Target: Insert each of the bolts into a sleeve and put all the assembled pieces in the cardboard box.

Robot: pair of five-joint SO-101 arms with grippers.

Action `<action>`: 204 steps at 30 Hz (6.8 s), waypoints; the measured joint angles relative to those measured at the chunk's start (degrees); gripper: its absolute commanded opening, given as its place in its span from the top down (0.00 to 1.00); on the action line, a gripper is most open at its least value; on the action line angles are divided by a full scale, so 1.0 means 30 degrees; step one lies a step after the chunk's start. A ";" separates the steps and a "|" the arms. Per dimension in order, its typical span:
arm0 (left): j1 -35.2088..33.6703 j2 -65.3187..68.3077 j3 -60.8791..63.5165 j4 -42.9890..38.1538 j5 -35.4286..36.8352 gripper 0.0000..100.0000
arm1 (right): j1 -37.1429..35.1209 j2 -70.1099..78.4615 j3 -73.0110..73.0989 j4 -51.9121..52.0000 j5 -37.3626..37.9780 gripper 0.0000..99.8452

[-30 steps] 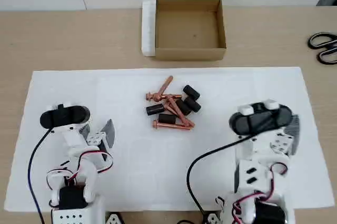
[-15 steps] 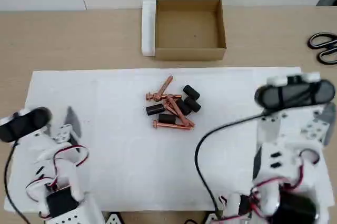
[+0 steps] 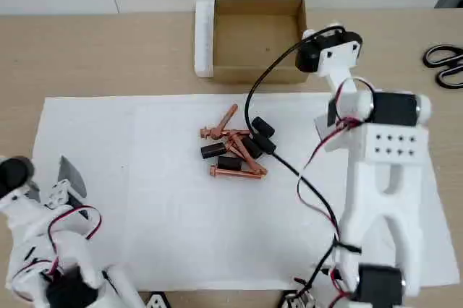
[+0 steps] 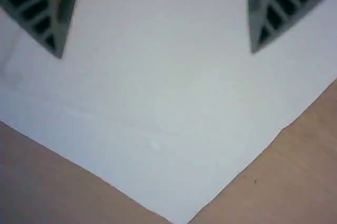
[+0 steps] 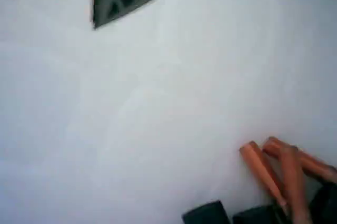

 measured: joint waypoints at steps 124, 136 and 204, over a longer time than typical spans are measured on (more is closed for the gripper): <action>0.4659 2.2916 -0.8703 -0.2139 -0.3487 0.78 | -0.3487 0.9348 -0.7209 0.2168 -0.5333 0.99; 0.4659 2.2916 -0.8703 -0.2139 -0.3487 0.78 | -0.2901 0.9084 0.1553 -0.4542 -0.5451 0.99; 0.4659 2.2916 -0.8498 -0.2081 -0.3487 0.78 | -0.1963 1.0520 0.3311 -0.8527 -0.6535 0.85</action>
